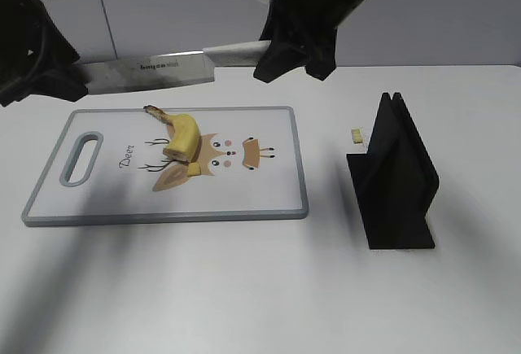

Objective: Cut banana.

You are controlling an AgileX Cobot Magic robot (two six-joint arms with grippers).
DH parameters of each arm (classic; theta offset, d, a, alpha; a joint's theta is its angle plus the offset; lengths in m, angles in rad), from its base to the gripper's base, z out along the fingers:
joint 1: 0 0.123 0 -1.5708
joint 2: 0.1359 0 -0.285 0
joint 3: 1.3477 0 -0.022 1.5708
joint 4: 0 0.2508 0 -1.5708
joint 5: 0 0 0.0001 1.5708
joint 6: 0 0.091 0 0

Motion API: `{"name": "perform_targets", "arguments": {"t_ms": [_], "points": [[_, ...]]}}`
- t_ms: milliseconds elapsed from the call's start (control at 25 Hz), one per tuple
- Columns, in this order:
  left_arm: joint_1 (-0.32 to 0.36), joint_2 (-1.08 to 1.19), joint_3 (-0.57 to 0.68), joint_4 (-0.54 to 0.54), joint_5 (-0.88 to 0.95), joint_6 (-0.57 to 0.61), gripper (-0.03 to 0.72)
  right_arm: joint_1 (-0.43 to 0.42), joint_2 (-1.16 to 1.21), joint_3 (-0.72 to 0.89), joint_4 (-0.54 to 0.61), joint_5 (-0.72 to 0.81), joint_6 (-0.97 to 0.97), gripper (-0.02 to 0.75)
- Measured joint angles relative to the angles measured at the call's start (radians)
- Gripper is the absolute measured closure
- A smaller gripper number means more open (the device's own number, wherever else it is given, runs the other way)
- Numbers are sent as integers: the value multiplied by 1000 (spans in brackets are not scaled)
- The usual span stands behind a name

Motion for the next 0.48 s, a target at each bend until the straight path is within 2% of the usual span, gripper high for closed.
{"name": "perform_targets", "arguments": {"t_ms": [160,280,480], "points": [[0,14,0,-48,-5,23,159,0,0,0,11,-25,-3,566],[0,20,0,-66,-20,28,258,0,0,0,12,-25,-4,566],[-2,20,0,-78,-22,34,575,0,1,0,23,-45,7,566]]}}
